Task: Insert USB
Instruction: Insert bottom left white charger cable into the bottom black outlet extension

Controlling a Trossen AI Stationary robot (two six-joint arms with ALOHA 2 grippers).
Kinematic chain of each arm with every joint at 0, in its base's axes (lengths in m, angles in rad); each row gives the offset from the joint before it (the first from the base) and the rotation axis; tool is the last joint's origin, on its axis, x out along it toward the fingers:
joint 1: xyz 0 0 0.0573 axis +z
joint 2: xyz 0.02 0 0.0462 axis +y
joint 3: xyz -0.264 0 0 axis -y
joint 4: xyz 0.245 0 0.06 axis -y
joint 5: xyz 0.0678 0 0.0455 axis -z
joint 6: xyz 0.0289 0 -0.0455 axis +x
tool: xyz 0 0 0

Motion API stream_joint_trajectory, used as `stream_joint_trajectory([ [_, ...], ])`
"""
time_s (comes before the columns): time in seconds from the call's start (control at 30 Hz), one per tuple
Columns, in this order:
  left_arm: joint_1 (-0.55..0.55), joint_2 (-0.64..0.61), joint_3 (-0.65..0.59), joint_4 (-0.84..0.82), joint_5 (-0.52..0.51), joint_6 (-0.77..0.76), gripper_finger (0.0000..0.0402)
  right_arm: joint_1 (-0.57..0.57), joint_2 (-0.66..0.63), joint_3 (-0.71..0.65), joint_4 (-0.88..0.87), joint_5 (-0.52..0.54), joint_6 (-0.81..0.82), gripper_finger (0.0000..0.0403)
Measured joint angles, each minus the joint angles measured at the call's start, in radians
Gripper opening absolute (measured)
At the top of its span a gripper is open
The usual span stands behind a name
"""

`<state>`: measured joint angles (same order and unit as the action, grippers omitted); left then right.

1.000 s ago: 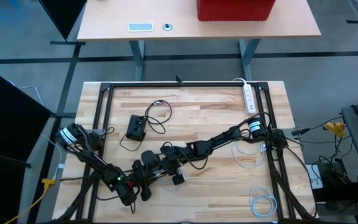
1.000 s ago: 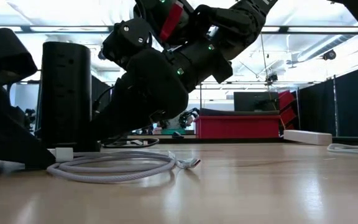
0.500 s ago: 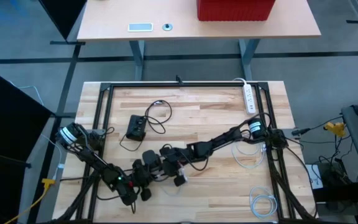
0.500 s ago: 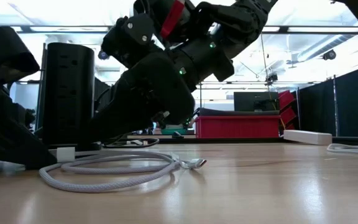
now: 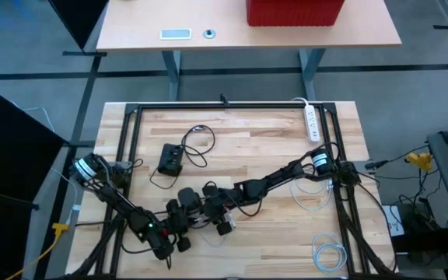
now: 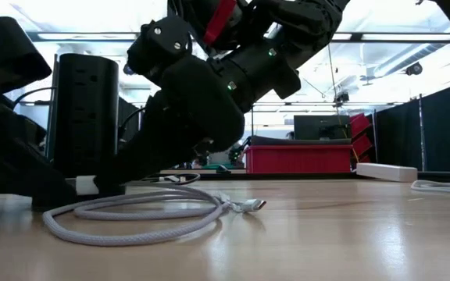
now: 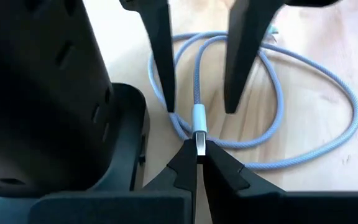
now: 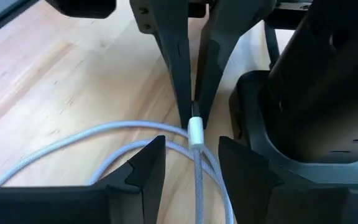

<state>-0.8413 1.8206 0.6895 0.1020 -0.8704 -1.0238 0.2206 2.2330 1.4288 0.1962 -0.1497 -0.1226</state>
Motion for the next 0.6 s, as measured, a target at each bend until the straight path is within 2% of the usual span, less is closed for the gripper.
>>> stream_joint_trajectory([
  [0.2,0.001,0.000,0.000,0.001,-0.005,-0.005,0.0004,0.009,0.000,0.004,0.005,0.078,0.025,0.0122],
  [0.6,0.002,0.000,0.000,0.002,-0.038,-0.017,0.0003,0.008,0.002,0.004,0.019,0.081,0.076,0.0071],
])
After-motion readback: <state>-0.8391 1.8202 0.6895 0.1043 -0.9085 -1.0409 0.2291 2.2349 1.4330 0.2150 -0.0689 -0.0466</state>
